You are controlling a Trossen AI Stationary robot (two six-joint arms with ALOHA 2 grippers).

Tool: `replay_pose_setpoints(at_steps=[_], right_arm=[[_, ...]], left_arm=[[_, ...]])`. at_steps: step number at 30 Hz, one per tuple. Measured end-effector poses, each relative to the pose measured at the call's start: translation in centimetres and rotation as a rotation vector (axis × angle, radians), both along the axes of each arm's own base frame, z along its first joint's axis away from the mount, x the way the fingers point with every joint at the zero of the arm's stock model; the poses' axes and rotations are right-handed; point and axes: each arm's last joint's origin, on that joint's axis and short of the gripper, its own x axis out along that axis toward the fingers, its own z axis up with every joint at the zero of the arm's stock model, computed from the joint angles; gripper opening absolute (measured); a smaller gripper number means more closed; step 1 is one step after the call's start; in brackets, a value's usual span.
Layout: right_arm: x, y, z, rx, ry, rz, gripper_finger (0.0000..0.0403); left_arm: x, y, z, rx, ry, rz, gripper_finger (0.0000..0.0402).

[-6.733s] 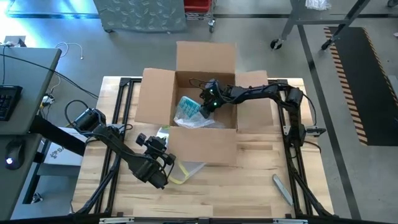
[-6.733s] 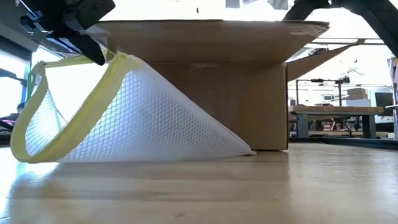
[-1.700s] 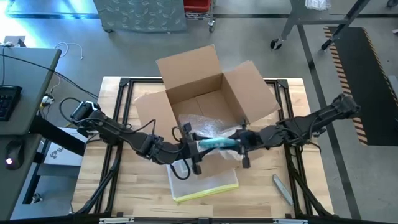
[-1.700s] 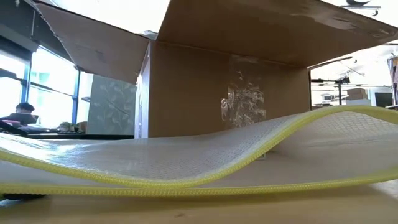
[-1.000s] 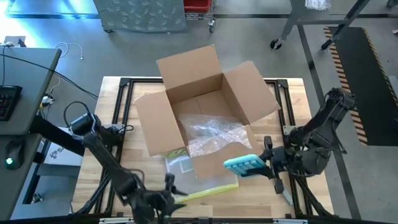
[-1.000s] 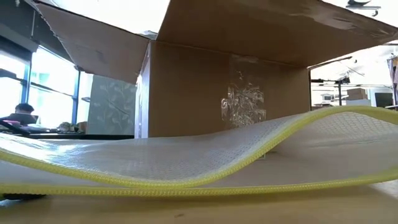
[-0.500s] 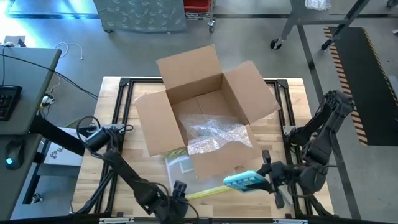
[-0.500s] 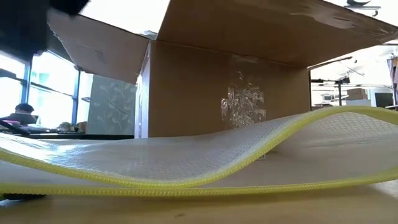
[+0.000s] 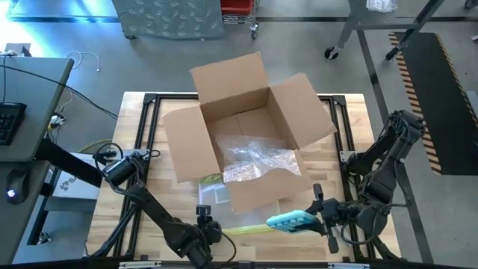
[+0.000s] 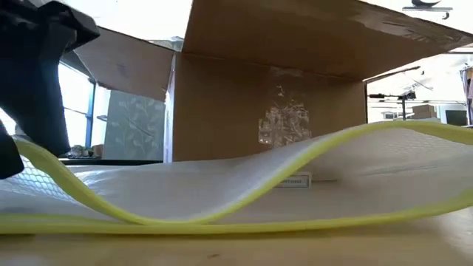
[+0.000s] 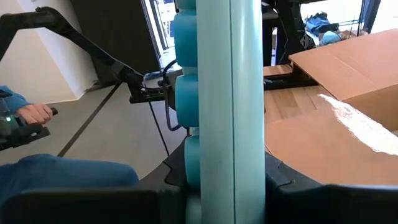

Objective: Unpack boxes
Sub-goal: Put the blue calculator into the transparent zipper bag

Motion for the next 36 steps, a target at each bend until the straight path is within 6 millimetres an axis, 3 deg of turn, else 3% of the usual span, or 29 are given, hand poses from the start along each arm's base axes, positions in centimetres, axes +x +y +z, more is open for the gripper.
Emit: replay_pose_setpoints(at_steps=[7, 12, 17, 24, 29, 36], right_arm=[[0.0, 0.0, 0.0, -0.005, 0.001, 0.001, 0.0077], [0.2, 0.3, -0.5, -0.004, 0.019, 0.004, 0.0077], [0.4, 0.9, -1.1, 0.045, 0.059, 0.040, 0.0077], [1.6, 3.0, -4.1, 0.062, 0.173, 0.108, 0.0077], [2.6, 4.5, -6.0, 0.060, 0.191, 0.122, 0.0077], [6.0, 5.5, -8.5, -0.196, 0.099, 0.025, 0.0078]], left_arm=[[0.2, -0.7, -2.1, -0.054, 0.119, -0.083, 0.0104], [0.4, -1.0, -2.2, -0.026, 0.067, 0.011, 0.0086], [0.9, -0.6, 0.5, 0.075, -0.030, 0.161, 0.0010], [1.4, -1.4, 4.7, 0.091, -0.326, 0.339, 0.0002], [1.5, -2.2, 6.5, 0.039, -0.487, 0.411, 0.0001], [2.0, -2.5, 8.2, -0.026, -0.634, 0.481, 0.0000]])
